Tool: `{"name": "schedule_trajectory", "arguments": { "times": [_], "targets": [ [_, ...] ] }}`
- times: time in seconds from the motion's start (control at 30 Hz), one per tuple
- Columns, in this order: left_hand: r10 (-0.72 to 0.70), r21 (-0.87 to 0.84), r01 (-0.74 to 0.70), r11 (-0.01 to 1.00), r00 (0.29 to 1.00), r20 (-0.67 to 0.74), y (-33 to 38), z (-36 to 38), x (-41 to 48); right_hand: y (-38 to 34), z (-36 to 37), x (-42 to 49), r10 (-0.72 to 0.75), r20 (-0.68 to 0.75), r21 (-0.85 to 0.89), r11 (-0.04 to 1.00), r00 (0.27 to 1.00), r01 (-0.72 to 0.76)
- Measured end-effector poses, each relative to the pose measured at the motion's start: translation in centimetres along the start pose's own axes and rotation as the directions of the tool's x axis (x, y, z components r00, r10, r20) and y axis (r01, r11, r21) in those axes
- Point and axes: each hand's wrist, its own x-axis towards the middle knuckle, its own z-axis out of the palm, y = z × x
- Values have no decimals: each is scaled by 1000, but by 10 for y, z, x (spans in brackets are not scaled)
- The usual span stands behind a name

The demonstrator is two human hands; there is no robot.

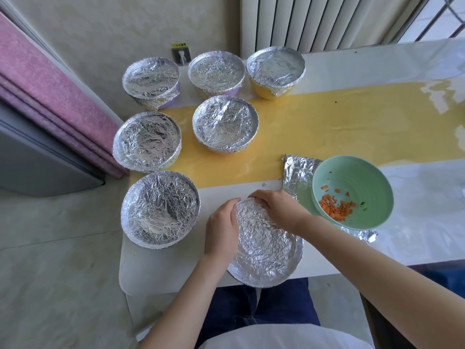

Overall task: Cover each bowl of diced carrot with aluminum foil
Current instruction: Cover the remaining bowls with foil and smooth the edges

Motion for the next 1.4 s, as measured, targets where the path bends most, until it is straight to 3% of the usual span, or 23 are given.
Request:
{"name": "schedule_trajectory", "arguments": {
  "times": [0.27,0.47,0.73,1.0,1.23,1.4],
  "targets": [
    [19,28,-18,999,998,-54,-1,2,2,-11,-6,10,24,123,-272,962,992,10],
    [16,34,-13,999,998,-66,0,4,-1,-10,-5,14,-22,147,-243,968,989,58],
    [16,51,-12,999,997,-78,0,6,-1,-18,-5,18,-21,213,-322,942,977,90],
    [-14,66,19,998,998,-67,-1,8,-2,-27,-7,15,-44,182,-422,899,982,118],
    [-70,12,71,997,996,-64,0,6,-10,-11,-6,2,-58,70,-125,990,996,67],
    [-75,-29,76,997,996,41,-1,1,-11,-2,-8,-1,-14,19,-8,1000,1000,14]
  ]
}}
